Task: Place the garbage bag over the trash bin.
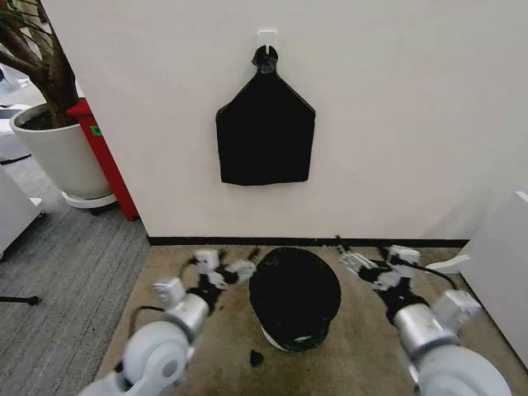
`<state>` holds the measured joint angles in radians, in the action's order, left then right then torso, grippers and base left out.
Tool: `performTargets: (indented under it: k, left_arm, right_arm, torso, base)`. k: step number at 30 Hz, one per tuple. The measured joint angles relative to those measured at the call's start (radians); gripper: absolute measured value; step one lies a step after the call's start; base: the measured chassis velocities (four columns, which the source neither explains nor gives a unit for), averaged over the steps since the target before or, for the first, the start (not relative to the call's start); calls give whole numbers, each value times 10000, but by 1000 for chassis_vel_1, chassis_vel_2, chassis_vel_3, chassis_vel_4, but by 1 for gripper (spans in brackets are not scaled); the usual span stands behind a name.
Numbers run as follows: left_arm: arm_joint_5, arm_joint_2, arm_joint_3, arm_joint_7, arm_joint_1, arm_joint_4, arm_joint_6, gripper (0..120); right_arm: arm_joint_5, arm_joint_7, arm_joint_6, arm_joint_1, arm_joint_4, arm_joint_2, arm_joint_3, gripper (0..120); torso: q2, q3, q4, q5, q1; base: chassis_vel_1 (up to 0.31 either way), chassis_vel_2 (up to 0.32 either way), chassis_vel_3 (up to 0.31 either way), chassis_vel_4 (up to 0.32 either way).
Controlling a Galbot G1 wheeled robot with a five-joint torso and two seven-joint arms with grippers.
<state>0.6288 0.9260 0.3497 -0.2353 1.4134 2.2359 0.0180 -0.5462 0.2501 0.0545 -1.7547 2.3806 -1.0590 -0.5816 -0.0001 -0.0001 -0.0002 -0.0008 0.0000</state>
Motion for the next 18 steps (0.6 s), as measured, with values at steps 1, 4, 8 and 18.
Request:
performTargets:
  k: [1, 4, 8, 18]
  left_arm:
    - [-537, -87, 591, 237, 319, -78, -454, 100]
    - [-1197, -151, 2470, 1092, 1633, -287, -1342, 100]
    - [-1565, 213, 4369, 1908, 3210, -395, -2036, 100]
    - [-1788, 3025, 5779, 2942, 6863, 1430, -2202, 100]
  right_arm:
    - [377, -343, -451, -386, -213, -187, -341, 100]
    - [659, -1327, -1410, -1386, -686, -750, -1445, 100]
    - [673, -2595, -2417, -2373, -1226, -1551, -2586, 100]
    - [963, -3235, -3297, -4066, -47, -3983, -2386, 100]
  torso:
    - [0, 0, 1, 6, 0]
    - [1, 0, 1, -2, 0]
    - [1, -1, 4, 8, 0]
    - [2, -1, 6, 7, -1]
  base:
    - [0, 0, 0, 0]
    - [0, 0, 0, 0]
    - [0, 0, 0, 0]
    - [0, 0, 0, 0]
